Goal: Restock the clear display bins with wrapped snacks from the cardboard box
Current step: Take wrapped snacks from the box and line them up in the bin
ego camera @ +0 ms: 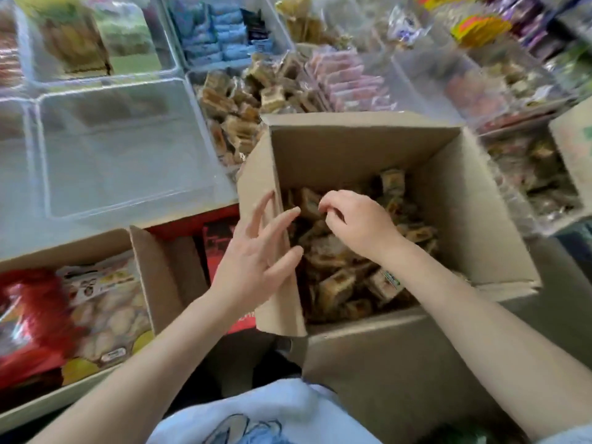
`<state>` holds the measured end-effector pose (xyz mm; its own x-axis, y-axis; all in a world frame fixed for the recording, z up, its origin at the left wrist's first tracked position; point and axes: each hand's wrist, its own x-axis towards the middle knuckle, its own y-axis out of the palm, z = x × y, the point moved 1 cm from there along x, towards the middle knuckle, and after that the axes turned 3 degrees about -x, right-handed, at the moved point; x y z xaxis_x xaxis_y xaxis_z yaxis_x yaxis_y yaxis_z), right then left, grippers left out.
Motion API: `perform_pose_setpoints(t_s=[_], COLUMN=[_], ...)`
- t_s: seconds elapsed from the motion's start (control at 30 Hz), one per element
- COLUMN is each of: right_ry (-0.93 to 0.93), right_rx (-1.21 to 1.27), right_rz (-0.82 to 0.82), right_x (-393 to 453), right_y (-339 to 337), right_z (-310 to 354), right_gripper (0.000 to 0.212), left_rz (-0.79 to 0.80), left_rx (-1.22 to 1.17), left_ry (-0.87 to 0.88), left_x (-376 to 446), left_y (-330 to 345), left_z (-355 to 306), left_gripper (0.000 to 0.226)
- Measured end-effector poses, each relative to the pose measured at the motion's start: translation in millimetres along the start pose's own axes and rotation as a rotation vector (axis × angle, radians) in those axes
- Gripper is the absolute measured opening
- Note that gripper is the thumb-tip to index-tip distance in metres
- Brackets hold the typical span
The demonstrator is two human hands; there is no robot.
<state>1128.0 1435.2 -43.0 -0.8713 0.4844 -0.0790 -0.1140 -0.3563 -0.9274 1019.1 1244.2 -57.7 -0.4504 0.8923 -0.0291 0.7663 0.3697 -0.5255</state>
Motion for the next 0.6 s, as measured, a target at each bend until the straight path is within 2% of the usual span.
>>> perform_pose_setpoints(t_s=[0.1,0.17,0.33,0.47,0.53,0.6], right_ry=[0.071,0.107,0.036,-0.083,-0.059,0.023], right_rx=[-0.222,-0.265,-0.103,-0.272,-0.177,0.015], right_rz=[0.445,0.593,0.673,0.754,0.761,0.66], right_x=[7,12,24,17,20,27], right_y=[16,25,25,40,34,11], right_z=[-30,-38,-27,-9,-8,-12], right_gripper=[0.034,0.048,0.05,0.031,0.022,0.024], left_rz=[-0.028,-0.051,-0.115,-0.118,-0.109,-0.071], left_rx=[-0.001,0.006,0.04,0.025,0.014,0.024], left_ry=[-0.044,-0.052,-0.07,-0.085,-0.088,-0.085], left_x=[1,0,1,1,1,2], left_y=[6,6,4,5,4,0], left_z=[1,1,-3,-5,-6,-6], left_gripper=[0.052,0.052,0.049,0.051,0.051,0.049])
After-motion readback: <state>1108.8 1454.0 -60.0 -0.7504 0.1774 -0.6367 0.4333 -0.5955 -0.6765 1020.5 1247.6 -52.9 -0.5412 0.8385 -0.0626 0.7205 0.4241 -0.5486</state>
